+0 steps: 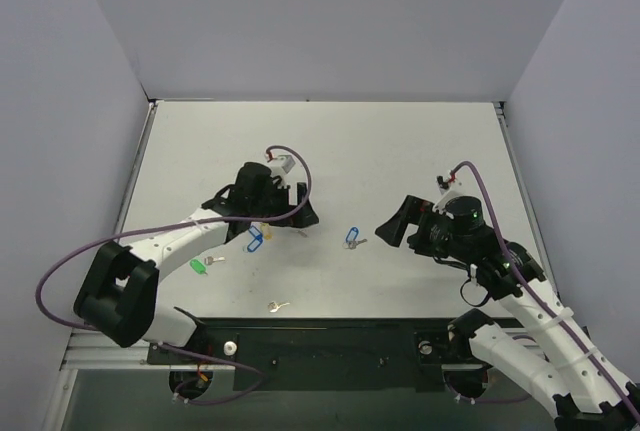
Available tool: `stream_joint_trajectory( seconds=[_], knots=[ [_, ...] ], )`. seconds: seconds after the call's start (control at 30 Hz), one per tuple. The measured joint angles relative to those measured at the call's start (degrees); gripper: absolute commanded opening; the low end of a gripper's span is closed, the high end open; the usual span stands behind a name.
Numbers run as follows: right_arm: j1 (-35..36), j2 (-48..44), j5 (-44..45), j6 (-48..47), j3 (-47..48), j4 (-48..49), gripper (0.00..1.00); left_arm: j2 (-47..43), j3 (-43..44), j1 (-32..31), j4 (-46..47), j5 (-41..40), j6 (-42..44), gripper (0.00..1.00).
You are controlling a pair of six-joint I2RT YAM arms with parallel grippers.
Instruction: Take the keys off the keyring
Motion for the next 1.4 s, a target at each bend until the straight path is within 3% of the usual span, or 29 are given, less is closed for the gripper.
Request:
stream_joint_trajectory(
  seconds=[0.03,0.17,0.57,0.97,1.4],
  knots=[
    [0.2,0.3,0.0,0.0,0.0,0.3,0.95,2.0,1.1,-0.9,0.5,0.5,0.4,0.95],
    [1.0,0.9,0.0,0.3,0.0,1.3,0.95,8.7,5.5,-4.3,2.8,1.9,1.9,0.91],
    [1.8,0.1,-1.1,1.3,0.0,2.2,0.95,23.6,16.0,-7.6,6.7,8.0,3.5,0.85],
    [2.1,-1.0,-1.6,1.5,-0.1,2.4,0.95,30.1,18.9,-8.9,7.9,9.9,2.8,0.82],
    [2.6,-1.3,-2.4,2.6,-0.8,3.7,0.95,34.7,20.3,-10.5,10.6,11.4,1.4,0.72]
  ],
)
